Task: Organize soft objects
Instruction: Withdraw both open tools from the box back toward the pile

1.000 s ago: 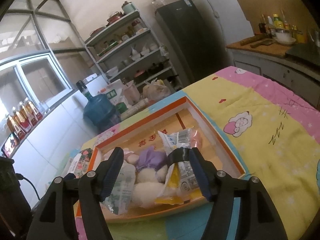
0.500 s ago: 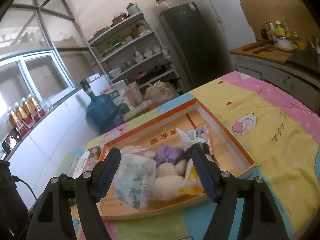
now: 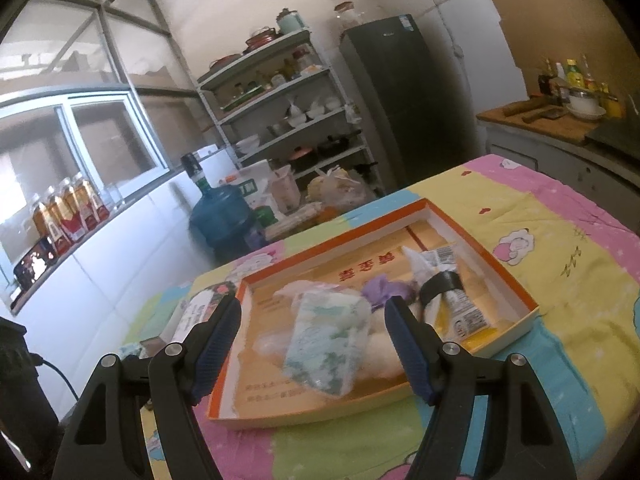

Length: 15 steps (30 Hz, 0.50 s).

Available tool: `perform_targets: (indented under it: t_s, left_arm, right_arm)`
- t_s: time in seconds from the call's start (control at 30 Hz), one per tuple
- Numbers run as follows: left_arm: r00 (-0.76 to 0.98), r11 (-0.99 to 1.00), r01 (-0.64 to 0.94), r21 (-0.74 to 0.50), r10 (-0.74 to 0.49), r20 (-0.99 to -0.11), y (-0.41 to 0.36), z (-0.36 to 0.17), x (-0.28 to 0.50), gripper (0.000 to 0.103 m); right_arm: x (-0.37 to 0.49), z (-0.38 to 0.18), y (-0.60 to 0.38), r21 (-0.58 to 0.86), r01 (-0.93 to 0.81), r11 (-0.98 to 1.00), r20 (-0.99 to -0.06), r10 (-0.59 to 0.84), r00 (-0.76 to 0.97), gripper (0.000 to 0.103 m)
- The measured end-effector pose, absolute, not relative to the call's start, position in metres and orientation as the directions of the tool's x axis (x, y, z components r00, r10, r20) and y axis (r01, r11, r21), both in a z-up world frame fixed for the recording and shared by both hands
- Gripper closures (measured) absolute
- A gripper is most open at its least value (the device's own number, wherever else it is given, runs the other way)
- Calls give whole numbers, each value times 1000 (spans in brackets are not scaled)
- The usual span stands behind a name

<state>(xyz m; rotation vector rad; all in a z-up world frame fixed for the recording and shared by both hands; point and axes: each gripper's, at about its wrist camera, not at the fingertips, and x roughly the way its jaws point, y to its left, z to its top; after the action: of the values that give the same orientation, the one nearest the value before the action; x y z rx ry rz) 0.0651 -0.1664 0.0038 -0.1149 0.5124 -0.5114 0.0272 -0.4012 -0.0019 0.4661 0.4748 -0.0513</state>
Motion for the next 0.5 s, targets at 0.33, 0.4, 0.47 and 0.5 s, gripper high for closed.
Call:
perform_targets:
  t_s: [0.33, 0.4, 0.47, 0.5]
  left_arm:
    - [763, 883, 411, -227, -470, -444, -136, 5, 57, 9]
    - [773, 888, 399, -228, -459, -438, -128, 6, 55, 9]
    - [782, 895, 386, -225, -447, -435, -122, 7, 53, 9]
    - [791, 903, 370, -219, -430, -436, -117, 7, 52, 9]
  right_arm:
    - [22, -1, -369, 404, 133, 905, -445, 67, 893, 27]
    - [21, 0, -362, 387, 133, 912, -446, 59, 893, 27]
    - [20, 0, -352, 361, 127, 924, -446, 51, 893, 27]
    - [20, 1, -348, 352, 122, 928, -447, 52, 893, 27]
